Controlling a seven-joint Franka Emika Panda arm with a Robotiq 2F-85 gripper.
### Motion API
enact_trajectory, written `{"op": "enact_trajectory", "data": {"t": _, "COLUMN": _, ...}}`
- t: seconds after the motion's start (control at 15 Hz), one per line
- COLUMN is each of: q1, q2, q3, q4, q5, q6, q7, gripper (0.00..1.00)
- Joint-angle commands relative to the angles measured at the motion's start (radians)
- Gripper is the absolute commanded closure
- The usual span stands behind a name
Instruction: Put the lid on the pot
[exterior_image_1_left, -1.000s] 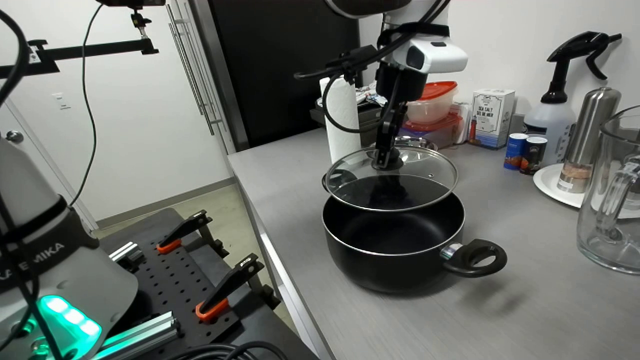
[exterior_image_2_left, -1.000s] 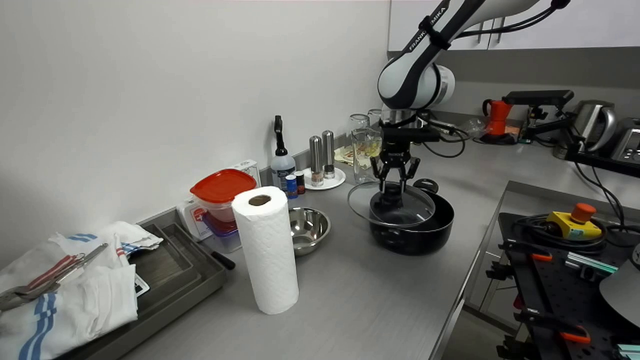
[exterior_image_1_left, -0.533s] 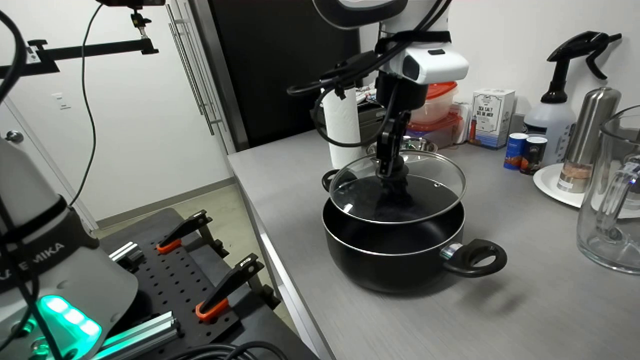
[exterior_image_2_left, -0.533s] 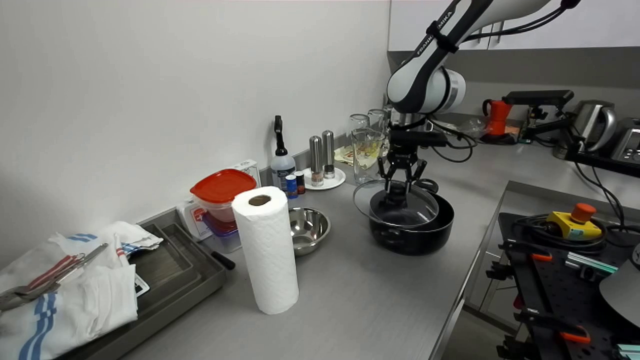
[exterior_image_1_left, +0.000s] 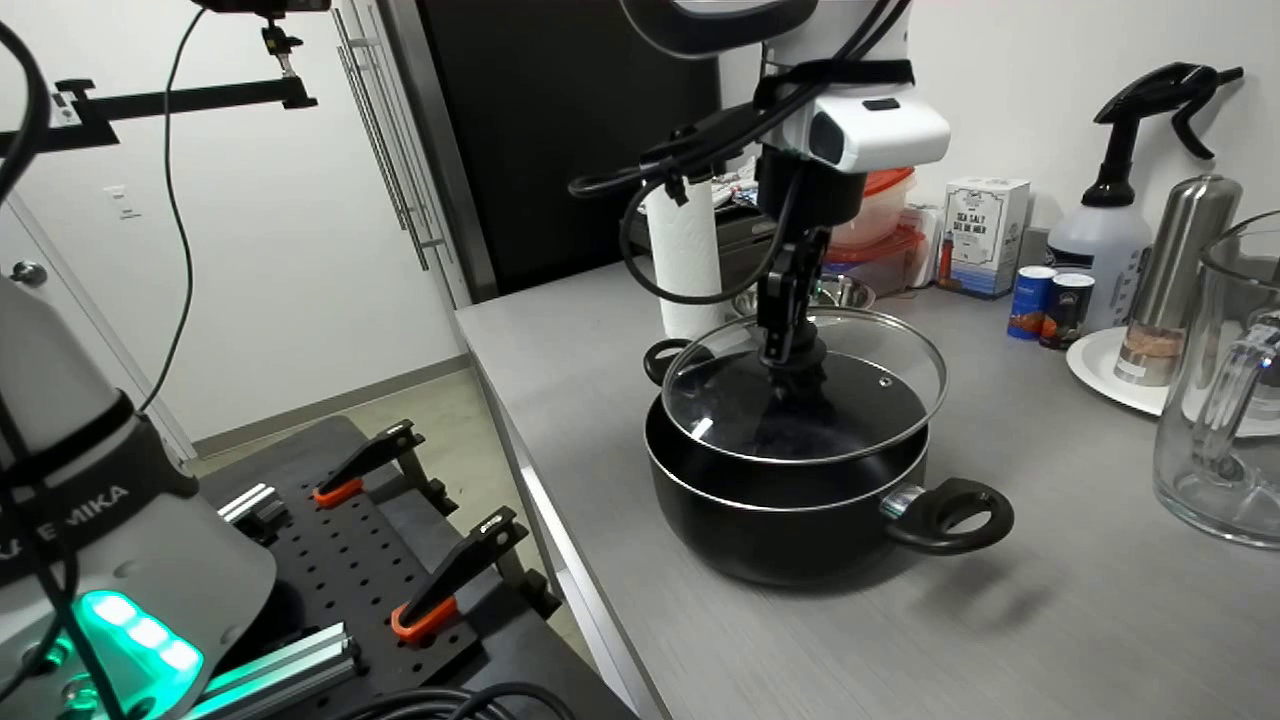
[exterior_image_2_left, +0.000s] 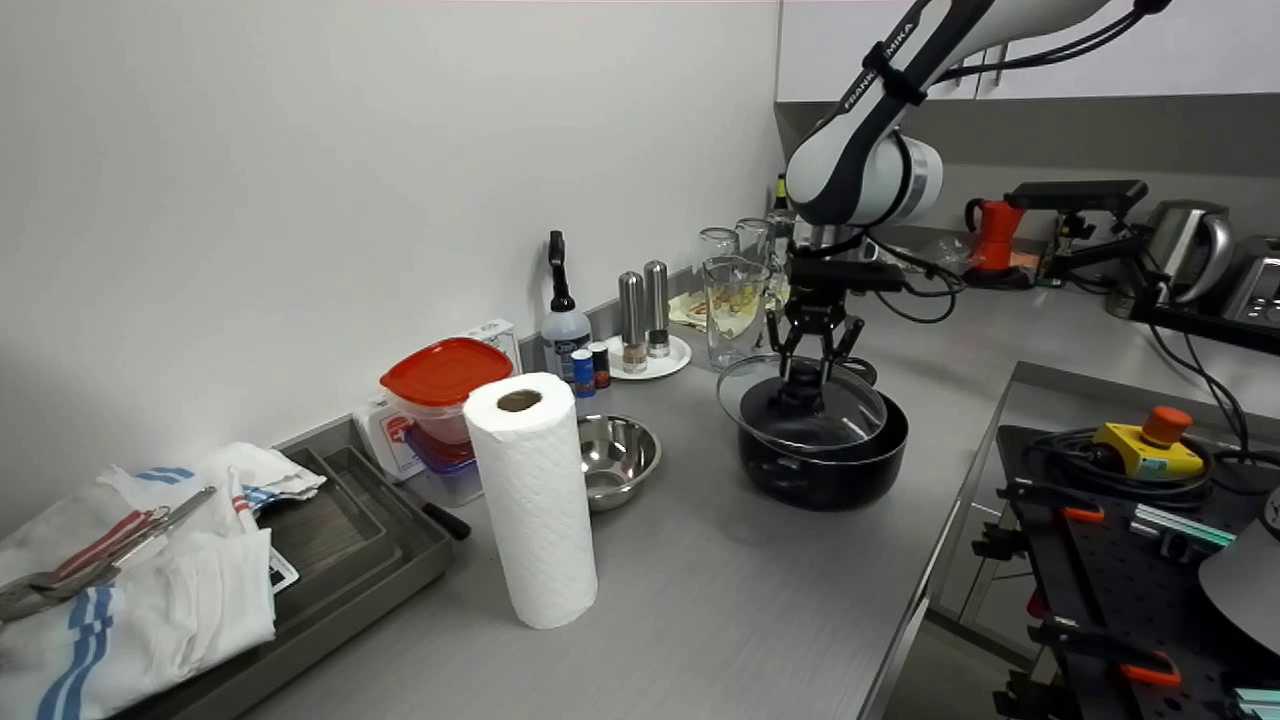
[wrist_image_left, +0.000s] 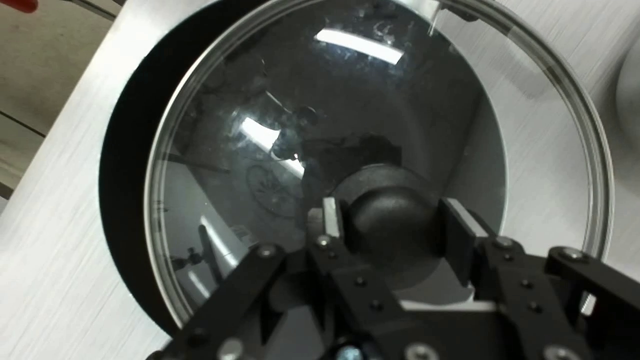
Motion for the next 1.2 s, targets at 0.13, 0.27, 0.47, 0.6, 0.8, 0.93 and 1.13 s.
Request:
{"op": "enact_trajectory", "data": {"t": 0.13, "q1": -0.005, "q2": -0.058, "q3": -0.023, "q4": -0.05, "q5": 0.001, "q6": 0.008, "q7": -0.001, "gripper": 0.75}}
{"op": "enact_trajectory", "data": {"t": 0.27, "q1": -0.008, "q2": -0.061, "q3": -0.03, "q4": -0.057, "q5": 0.001, "q6": 0.008, "q7": 0.001, "gripper": 0.75}}
{"op": "enact_trajectory", "data": {"t": 0.47, "q1": -0.012, "q2": -0.057, "q3": -0.035, "q4": -0.06, "q5": 0.004, "q6": 0.004, "q7": 0.001, "gripper": 0.75}}
{"op": "enact_trajectory", "data": {"t": 0.6, "q1": -0.012, "q2": -0.054, "q3": -0.034, "q4": -0.06, "q5": 0.004, "q6": 0.001, "q7": -0.001, "gripper": 0.75}}
{"op": "enact_trajectory", "data": {"t": 0.8, "q1": -0.006, "q2": -0.049, "q3": -0.031, "q4": -0.066, "q5": -0.001, "q6": 0.003, "q7": 0.002, "gripper": 0.75}}
{"op": "enact_trajectory", "data": {"t": 0.93, "q1": -0.004, "q2": -0.047, "q3": -0.029, "q4": -0.071, "q5": -0.002, "q6": 0.004, "q7": 0.003, "gripper": 0.75}}
{"op": "enact_trajectory", "data": {"t": 1.13, "q1": -0.004, "q2": -0.04, "q3": -0.026, "q4": -0.07, "q5": 0.001, "q6": 0.004, "q7": 0.004, "gripper": 0.75}}
